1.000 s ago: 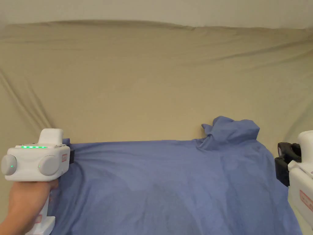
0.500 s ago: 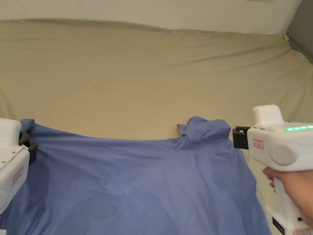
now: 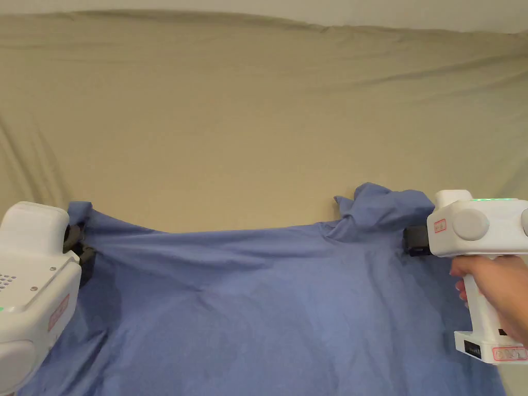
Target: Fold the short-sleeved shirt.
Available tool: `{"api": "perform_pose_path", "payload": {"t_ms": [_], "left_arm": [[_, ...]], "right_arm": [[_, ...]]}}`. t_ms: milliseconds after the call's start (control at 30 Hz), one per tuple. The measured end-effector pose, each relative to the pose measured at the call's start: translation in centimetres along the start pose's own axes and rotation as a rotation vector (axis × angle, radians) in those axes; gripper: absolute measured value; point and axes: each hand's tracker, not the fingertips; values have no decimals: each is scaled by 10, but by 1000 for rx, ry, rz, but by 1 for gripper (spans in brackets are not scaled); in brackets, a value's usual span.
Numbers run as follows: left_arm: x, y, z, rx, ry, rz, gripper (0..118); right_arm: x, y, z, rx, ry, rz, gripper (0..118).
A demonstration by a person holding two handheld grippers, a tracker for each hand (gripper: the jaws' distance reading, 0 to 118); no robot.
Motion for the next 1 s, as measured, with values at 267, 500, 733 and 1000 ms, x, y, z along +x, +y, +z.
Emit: {"api": "perform_pose_path", "payload": {"t_ms": [267,500,733,1000], "left_arm": [[-20,9,23,27,36,30,4],[-56,50,94,175,92,89,4],[-83,91,191,379,156,100,4],[-112,130,299,573,204,164,4]], "right_arm": [[-17,-5,86,182,-61,136,2],[8,-16,235,426,-21,71,2],[24,-45,378,728,31,-25,2],[14,-70,495,978,4,-14,2]]}}
